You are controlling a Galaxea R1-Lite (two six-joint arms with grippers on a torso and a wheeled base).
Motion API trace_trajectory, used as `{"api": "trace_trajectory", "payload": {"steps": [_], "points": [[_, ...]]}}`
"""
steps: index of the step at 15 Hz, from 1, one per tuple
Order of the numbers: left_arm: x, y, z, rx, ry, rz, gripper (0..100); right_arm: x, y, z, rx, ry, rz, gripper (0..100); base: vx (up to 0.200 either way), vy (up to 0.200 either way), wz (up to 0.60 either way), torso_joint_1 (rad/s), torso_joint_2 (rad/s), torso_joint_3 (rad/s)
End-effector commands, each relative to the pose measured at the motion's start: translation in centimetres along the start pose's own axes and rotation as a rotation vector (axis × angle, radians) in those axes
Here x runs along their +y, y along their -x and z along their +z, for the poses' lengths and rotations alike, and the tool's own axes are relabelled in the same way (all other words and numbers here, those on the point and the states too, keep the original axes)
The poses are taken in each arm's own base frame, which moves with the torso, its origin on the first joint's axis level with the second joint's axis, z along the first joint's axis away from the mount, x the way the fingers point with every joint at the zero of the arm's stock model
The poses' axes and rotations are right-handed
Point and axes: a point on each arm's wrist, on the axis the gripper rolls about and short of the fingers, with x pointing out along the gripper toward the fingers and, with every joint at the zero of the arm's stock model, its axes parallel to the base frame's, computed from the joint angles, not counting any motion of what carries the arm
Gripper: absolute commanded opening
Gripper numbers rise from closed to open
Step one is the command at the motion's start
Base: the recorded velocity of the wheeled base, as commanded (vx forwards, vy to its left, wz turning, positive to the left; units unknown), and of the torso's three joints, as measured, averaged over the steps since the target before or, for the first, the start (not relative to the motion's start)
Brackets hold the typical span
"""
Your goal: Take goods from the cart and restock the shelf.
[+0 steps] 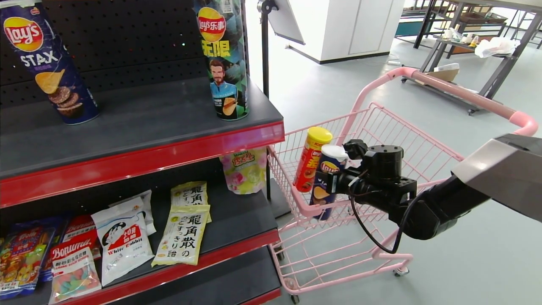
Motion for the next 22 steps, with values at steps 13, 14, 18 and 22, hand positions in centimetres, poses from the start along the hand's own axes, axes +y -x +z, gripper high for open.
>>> {"api": "trace_trajectory", "payload": {"steps": [13,14,18,22], "points": [[0.0,0.0,0.0,0.001,0.0,0.001,100,-0.2,13.6,14.3,-0.466,0.172,-0.07,0,0.0,0.0,0.0,0.0,0.0,0.0],[0.0,0.0,0.0,0.001,0.0,0.001,100,0.0,14.9,14.8,-0.462,0.176,-0.078,0,0.0,0.0,0.0,0.0,0.0,0.0],[0.0,0.0,0.0,0.001,0.0,0.001,100,2.2,27.9,12.6,-0.206,0.145,-0.098,0,0.0,0.0,0.0,0.0,0.0,0.0],[0.0,0.0,0.0,0.001,0.0,0.001,100,2.1,33.6,5.8,-0.134,0.136,-0.126,0,0.0,0.0,0.0,0.0,0.0,0.0]]}}
